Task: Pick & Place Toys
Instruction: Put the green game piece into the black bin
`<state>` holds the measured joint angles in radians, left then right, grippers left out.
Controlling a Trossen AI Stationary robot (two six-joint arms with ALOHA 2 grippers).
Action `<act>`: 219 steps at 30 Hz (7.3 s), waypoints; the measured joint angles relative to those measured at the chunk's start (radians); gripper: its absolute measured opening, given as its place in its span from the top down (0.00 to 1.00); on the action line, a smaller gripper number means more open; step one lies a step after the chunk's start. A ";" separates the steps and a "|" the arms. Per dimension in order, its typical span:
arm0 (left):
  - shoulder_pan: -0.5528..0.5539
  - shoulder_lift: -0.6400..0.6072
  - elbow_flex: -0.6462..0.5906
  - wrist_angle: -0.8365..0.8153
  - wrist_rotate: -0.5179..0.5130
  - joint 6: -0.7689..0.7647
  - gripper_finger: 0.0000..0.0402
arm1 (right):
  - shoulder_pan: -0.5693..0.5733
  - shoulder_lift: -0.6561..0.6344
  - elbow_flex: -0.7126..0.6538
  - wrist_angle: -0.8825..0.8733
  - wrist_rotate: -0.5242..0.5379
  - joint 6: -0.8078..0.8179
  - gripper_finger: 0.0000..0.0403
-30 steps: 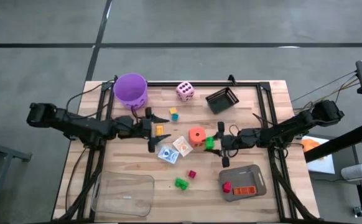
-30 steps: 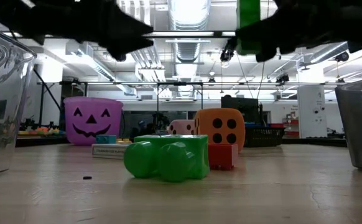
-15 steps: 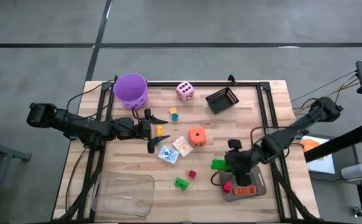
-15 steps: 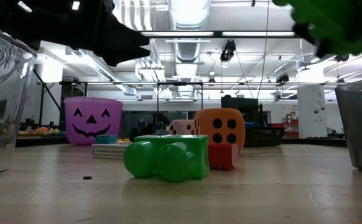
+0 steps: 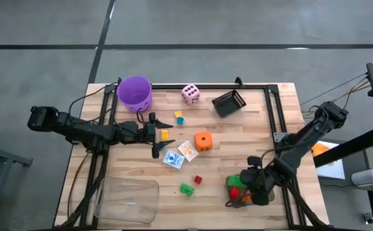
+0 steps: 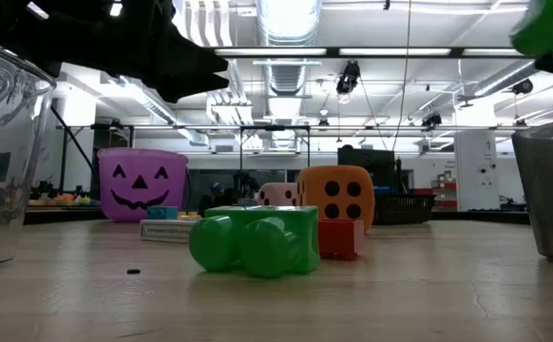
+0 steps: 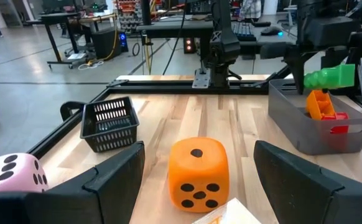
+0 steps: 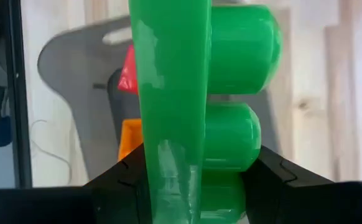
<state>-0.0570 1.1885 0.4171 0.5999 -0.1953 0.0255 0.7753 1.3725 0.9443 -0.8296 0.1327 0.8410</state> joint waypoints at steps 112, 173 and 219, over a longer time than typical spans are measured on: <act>-0.329 0.688 0.768 -0.910 0.207 -0.066 0.24 | 0.065 -0.163 -0.698 1.981 0.655 -1.109 0.31; -0.345 0.830 0.789 -0.836 0.105 -0.048 0.58 | 0.060 -0.167 -0.696 1.981 0.667 -1.106 0.31; -0.284 0.690 0.787 -0.593 -0.003 0.067 0.58 | 0.029 -0.122 -0.703 1.973 0.658 -1.077 0.31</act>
<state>-0.3408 1.8785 1.2037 0.0065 -0.1985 0.0922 0.8040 1.2508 0.2417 1.1435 0.7910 -0.2358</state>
